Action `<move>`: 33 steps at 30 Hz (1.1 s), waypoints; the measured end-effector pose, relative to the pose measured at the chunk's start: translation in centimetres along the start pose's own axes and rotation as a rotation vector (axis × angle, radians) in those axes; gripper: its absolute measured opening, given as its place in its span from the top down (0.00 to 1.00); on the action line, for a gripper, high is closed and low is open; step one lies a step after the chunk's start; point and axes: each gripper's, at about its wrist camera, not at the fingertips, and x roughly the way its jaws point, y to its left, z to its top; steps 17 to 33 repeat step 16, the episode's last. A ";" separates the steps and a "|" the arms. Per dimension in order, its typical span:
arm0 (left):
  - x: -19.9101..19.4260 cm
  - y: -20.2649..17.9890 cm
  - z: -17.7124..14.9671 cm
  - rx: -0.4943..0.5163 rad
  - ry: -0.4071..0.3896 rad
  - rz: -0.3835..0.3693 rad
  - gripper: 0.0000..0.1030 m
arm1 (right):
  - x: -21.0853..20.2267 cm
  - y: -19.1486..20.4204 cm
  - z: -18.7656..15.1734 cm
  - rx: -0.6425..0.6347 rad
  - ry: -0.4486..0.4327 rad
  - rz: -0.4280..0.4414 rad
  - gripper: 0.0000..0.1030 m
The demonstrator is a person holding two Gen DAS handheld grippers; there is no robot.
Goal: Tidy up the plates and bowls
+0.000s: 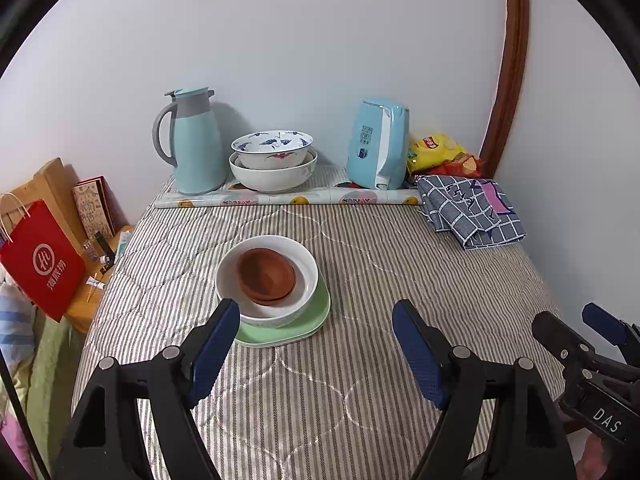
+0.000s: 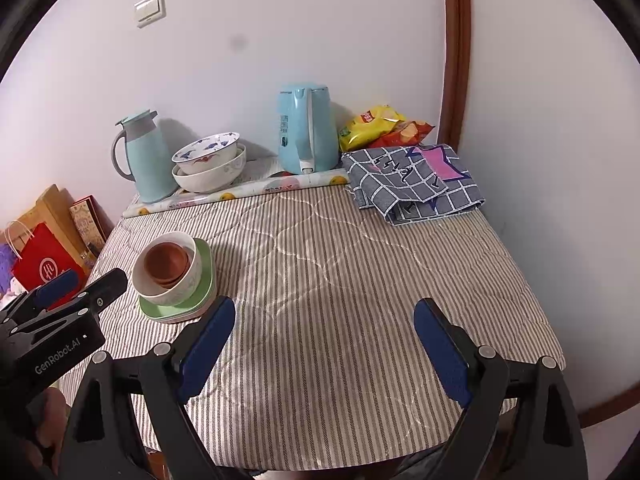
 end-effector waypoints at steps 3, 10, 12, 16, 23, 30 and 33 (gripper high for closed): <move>0.0 0.1 0.0 -0.004 0.001 0.002 0.25 | 0.0 0.1 0.0 -0.002 0.001 0.000 0.13; 0.3 0.1 0.0 -0.009 0.003 0.006 0.25 | 0.3 0.2 0.0 -0.005 0.003 0.005 0.13; 0.3 0.1 0.0 -0.010 0.004 0.007 0.25 | 0.4 0.2 0.0 -0.005 0.005 0.007 0.13; 0.7 0.1 0.0 -0.008 0.006 0.006 0.25 | 0.9 0.2 -0.1 -0.006 0.011 0.016 0.13; 0.7 0.1 0.0 -0.008 0.006 0.006 0.25 | 0.9 0.2 -0.1 -0.006 0.011 0.016 0.13; 0.7 0.1 0.0 -0.008 0.006 0.006 0.25 | 0.9 0.2 -0.1 -0.006 0.011 0.016 0.13; 0.7 0.1 0.0 -0.008 0.006 0.006 0.25 | 0.9 0.2 -0.1 -0.006 0.011 0.016 0.13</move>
